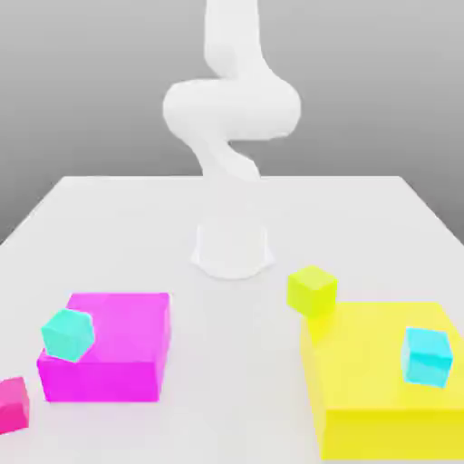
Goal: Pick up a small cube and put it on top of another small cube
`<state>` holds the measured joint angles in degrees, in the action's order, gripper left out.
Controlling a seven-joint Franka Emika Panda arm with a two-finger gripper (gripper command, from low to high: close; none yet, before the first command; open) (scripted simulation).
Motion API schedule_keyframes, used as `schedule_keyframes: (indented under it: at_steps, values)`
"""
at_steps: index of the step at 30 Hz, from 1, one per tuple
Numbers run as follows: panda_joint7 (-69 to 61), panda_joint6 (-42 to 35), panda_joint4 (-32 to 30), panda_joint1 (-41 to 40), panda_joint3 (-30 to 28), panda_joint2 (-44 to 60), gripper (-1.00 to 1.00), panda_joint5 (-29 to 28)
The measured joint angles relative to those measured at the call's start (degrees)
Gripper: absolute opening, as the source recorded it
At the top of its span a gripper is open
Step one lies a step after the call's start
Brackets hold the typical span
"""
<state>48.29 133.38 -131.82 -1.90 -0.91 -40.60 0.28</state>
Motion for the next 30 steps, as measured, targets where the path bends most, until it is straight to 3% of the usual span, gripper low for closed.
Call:
schedule_keyframes:
  at_steps: [16, 30]
  values:
    - [14.9, 10.3, -0.3, -10.8, -7.6, 33.5, 0.00, 2.9]
    - [22.8, 20.1, 0.2, -20.7, -11.8, 63.0, 0.00, 10.7]
